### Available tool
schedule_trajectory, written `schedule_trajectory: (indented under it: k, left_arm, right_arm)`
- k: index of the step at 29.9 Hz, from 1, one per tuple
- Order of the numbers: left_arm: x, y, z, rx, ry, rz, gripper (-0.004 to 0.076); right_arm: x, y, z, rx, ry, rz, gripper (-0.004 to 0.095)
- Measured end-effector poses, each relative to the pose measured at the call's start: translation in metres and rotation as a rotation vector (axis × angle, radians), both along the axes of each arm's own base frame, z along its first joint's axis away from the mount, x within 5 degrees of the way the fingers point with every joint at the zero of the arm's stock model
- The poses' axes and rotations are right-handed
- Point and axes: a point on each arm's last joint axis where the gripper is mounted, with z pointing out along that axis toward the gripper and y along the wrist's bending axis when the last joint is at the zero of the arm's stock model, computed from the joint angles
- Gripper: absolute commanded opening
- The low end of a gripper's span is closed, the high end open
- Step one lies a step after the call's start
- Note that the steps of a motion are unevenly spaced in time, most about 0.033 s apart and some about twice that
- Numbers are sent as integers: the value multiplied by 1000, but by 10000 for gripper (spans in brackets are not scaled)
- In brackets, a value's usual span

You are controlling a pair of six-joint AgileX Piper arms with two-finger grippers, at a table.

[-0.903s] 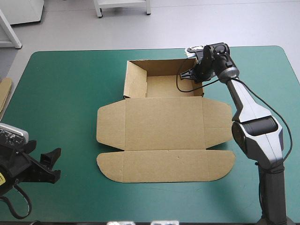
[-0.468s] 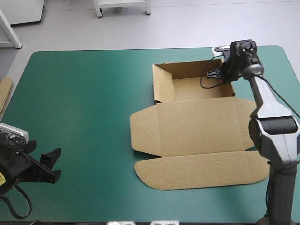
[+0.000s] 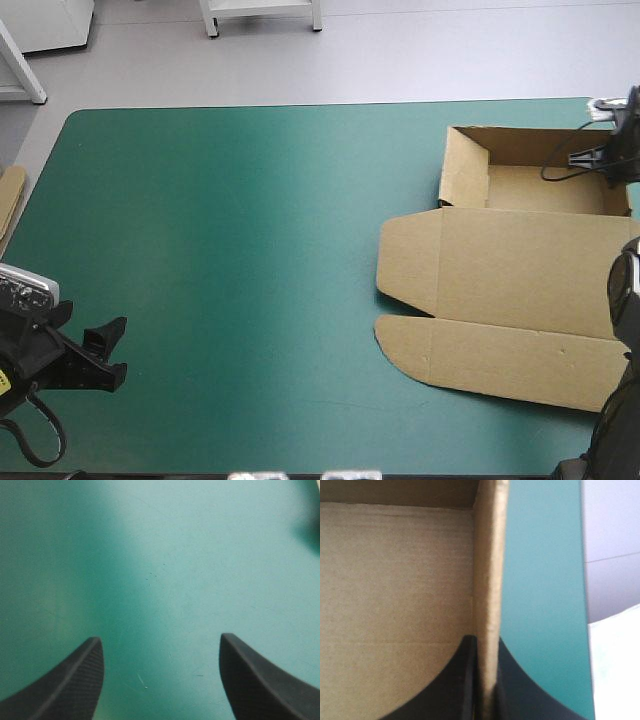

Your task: Fold the box

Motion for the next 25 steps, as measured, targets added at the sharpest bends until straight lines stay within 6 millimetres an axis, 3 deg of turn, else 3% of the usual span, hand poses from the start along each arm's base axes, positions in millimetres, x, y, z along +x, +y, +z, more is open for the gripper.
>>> schedule_trajectory:
  k: [4,7,17,25]
  left_arm:
    - [0,0,0,1,0,1,473]
    - [0,0,0,1,0,1,473]
    - [1,3,0,25,-6,16,473]
    - [1,4,0,35,-6,23,473]
  right_arm:
    - [-15,-46,-5,-10,-8,-98,-13]
    - [-22,-63,-9,-11,-7,-134,-13]
    - [-25,-67,-34,-9,26,-130,7]
    - [-28,-68,-37,-33,46,-128,322]
